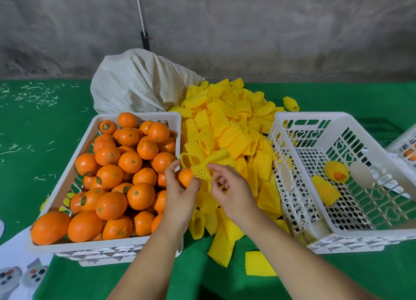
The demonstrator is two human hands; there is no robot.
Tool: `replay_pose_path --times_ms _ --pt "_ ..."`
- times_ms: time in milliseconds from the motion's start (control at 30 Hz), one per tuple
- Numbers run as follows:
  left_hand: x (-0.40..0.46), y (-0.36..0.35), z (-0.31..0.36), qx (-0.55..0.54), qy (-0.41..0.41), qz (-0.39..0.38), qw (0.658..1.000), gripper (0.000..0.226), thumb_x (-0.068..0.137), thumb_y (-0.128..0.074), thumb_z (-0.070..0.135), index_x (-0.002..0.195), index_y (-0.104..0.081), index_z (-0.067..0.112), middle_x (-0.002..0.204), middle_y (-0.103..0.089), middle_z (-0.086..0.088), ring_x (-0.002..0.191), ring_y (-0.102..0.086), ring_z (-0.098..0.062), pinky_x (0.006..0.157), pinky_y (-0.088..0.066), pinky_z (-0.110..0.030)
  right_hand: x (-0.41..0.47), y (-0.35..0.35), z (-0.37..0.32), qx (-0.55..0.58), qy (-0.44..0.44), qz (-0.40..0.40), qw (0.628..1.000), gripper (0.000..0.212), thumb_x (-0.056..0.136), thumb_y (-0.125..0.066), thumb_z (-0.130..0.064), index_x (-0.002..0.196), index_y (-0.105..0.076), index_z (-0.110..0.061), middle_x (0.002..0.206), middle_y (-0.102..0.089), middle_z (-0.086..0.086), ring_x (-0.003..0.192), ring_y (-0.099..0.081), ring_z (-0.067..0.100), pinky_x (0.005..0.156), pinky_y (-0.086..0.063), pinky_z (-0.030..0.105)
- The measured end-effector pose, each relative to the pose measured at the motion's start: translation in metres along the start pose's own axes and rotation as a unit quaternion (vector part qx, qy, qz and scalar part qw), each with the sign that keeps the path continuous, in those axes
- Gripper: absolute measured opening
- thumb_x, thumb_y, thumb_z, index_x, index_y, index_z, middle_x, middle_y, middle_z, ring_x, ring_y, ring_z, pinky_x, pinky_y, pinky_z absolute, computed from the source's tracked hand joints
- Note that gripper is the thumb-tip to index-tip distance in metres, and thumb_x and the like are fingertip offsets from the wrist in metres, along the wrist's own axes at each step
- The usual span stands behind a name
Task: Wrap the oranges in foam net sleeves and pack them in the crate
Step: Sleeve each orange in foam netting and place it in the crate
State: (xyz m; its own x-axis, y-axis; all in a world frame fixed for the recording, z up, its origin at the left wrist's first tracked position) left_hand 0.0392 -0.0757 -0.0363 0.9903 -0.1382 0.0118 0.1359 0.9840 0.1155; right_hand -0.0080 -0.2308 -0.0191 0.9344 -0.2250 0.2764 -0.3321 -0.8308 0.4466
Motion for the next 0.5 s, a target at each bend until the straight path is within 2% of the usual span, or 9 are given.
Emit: replay_pose_path --times_ms 33,67,133,167,233,300,400,433,500 --pt "0.001 -0.002 0.0 -0.025 0.016 -0.008 1.0 0.052 0.101 -0.067 0.01 0.139 -0.045 0.037 0.111 -0.064 0.037 0.092 -0.062 0.018 0.073 -0.053 -0.009 -0.002 -0.002 -0.004 -0.031 0.03 -0.005 0.999 0.04 0.097 -0.061 -0.023 0.137 -0.064 -0.024 0.103 -0.053 -0.019 0.094 -0.052 0.0 0.078 -0.046 0.016" --pt "0.0 -0.004 0.0 -0.056 0.036 -0.026 0.997 0.048 0.101 -0.068 0.011 0.139 -0.05 0.035 0.116 -0.068 0.028 0.097 -0.066 0.012 0.079 -0.056 -0.013 -0.003 -0.003 -0.007 -0.048 0.048 -0.002 0.998 0.04 0.098 -0.061 -0.023 0.138 -0.064 -0.023 0.105 -0.051 -0.02 0.099 -0.052 0.0 0.081 -0.049 0.019" --pt "-0.006 -0.009 0.002 -0.134 0.098 -0.045 0.985 0.036 0.101 -0.069 0.019 0.134 -0.059 0.03 0.119 -0.074 -0.002 0.105 -0.073 -0.013 0.086 -0.061 -0.029 -0.003 -0.001 -0.012 -0.066 0.059 0.02 0.996 0.039 0.099 -0.06 -0.024 0.137 -0.065 -0.022 0.109 -0.051 -0.021 0.106 -0.053 0.005 0.085 -0.052 0.024" --pt "-0.009 -0.012 0.002 -0.165 0.125 -0.043 0.977 0.033 0.101 -0.069 0.022 0.133 -0.06 0.027 0.123 -0.072 -0.012 0.109 -0.073 -0.023 0.088 -0.062 -0.036 -0.003 0.001 -0.014 -0.077 0.065 0.034 0.994 0.037 0.1 -0.058 -0.027 0.136 -0.066 -0.021 0.109 -0.053 -0.018 0.107 -0.054 0.008 0.086 -0.053 0.026" --pt "-0.014 -0.017 0.004 -0.194 0.158 -0.024 0.968 0.037 0.101 -0.07 0.026 0.134 -0.054 0.024 0.131 -0.065 -0.022 0.114 -0.071 -0.033 0.092 -0.062 -0.042 -0.005 0.002 -0.019 -0.088 0.082 0.052 0.991 0.037 0.102 -0.051 -0.032 0.131 -0.069 -0.017 0.111 -0.06 -0.009 0.108 -0.056 0.012 0.086 -0.054 0.03" --pt "-0.016 -0.021 0.005 -0.217 0.165 -0.024 0.962 0.048 0.101 -0.069 0.027 0.142 -0.046 0.031 0.134 -0.063 -0.018 0.115 -0.072 -0.031 0.091 -0.062 -0.043 -0.007 0.005 -0.024 -0.072 0.09 0.072 0.991 0.037 0.103 -0.048 -0.032 0.127 -0.071 -0.015 0.112 -0.061 -0.005 0.108 -0.058 0.013 0.085 -0.054 0.03" --pt "-0.018 -0.032 0.007 -0.277 0.172 -0.067 0.943 0.057 0.105 -0.062 0.021 0.15 -0.04 0.048 0.13 -0.072 -0.009 0.114 -0.074 -0.027 0.087 -0.063 -0.041 -0.009 0.012 -0.033 -0.072 0.104 0.109 0.986 0.032 0.102 -0.048 -0.026 0.12 -0.073 -0.017 0.111 -0.062 -0.004 0.106 -0.056 0.015 0.086 -0.05 0.027" --pt "-0.019 -0.034 0.005 -0.278 0.183 -0.062 0.941 0.049 0.106 -0.059 0.019 0.148 -0.047 0.042 0.124 -0.075 -0.01 0.113 -0.075 -0.026 0.086 -0.063 -0.04 -0.009 0.012 -0.037 -0.085 0.116 0.107 0.984 0.03 0.102 -0.049 -0.024 0.118 -0.073 -0.017 0.11 -0.063 -0.003 0.105 -0.055 0.016 0.086 -0.049 0.028" --pt "-0.02 -0.036 0.0 -0.296 0.208 -0.019 0.932 0.026 0.106 -0.051 0.017 0.129 -0.062 0.022 0.111 -0.075 -0.012 0.102 -0.075 -0.023 0.08 -0.062 -0.037 -0.012 0.006 -0.045 -0.127 0.154 0.072 0.977 0.026 0.1 -0.053 -0.019 0.117 -0.073 -0.015 0.108 -0.064 0.001 0.102 -0.055 0.02 0.084 -0.049 0.032"
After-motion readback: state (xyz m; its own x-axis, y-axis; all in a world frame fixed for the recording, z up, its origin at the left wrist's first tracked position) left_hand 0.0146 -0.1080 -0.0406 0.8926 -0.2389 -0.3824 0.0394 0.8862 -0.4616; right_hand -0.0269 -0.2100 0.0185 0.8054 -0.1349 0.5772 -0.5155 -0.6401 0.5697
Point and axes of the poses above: each hand's wrist, its own x-axis towards the middle knuckle, its own y-axis out of the back of the hand, z = x × y, the point moved 6 cm from there along x, towards the middle knuckle
